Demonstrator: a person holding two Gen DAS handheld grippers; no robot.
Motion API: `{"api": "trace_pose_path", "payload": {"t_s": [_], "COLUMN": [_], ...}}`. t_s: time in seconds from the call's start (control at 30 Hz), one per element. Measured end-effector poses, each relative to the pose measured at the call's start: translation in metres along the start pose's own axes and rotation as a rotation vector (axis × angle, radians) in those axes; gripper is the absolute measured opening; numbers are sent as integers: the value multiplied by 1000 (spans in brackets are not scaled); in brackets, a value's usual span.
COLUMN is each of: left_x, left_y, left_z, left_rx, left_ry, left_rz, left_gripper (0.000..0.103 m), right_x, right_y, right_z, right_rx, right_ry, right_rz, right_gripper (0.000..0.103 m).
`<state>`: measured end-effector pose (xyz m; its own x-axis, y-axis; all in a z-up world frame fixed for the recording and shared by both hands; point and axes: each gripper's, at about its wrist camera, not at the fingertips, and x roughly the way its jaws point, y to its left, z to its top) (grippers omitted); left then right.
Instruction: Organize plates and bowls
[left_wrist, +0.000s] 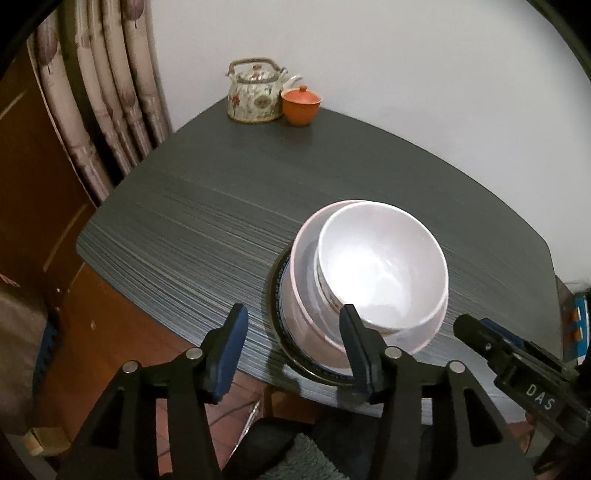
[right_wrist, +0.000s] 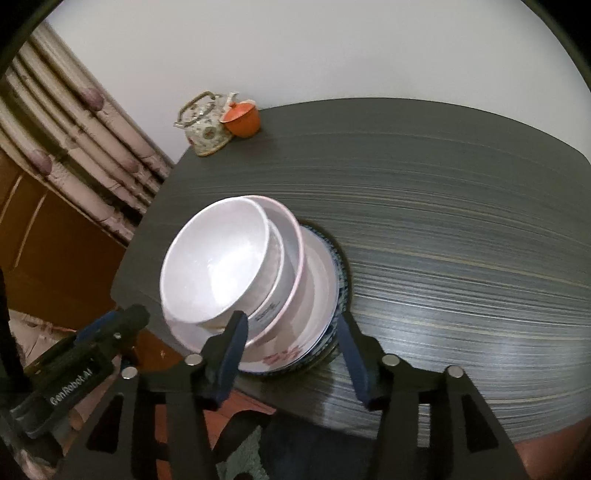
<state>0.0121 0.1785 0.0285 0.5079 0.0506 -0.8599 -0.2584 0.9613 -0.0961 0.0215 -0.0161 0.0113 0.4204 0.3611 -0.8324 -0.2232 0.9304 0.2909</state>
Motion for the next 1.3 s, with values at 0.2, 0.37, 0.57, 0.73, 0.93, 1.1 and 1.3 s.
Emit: {"api": "trace_pose_path", "payload": {"t_s": [0.2, 0.37, 0.57, 0.73, 0.93, 1.1, 1.3], "left_x": [0, -1, -2, -5, -5, -3, 2], "left_y": [-11, -18, -19, -17, -11, -10, -6], "left_z": [-16, -23, -27, -27, -29, -30, -30], "left_rx": [27, 44, 47, 36, 26, 28, 32], "left_ry": [-11, -52, -71, -84, -95, -96, -88], "left_rz": [12, 53, 71, 83, 90, 95, 96], "left_gripper": [54, 62, 69, 73, 76, 76, 76], "right_x": [-7, -8, -6, -8, -5, -1, 1], "right_y": [8, 3, 6, 9, 9, 11, 16], "right_z": [-16, -29, -36, -40, -42, -42, -42], "right_rx": [-55, -63, -78, -88, -87, -94, -114], "right_ry": [-14, -17, -32, -37, -33, -27, -30], "right_rz": [-5, -3, -28, -36, -42, -49, -66], "right_gripper": [66, 72, 81, 83, 84, 84, 84]}}
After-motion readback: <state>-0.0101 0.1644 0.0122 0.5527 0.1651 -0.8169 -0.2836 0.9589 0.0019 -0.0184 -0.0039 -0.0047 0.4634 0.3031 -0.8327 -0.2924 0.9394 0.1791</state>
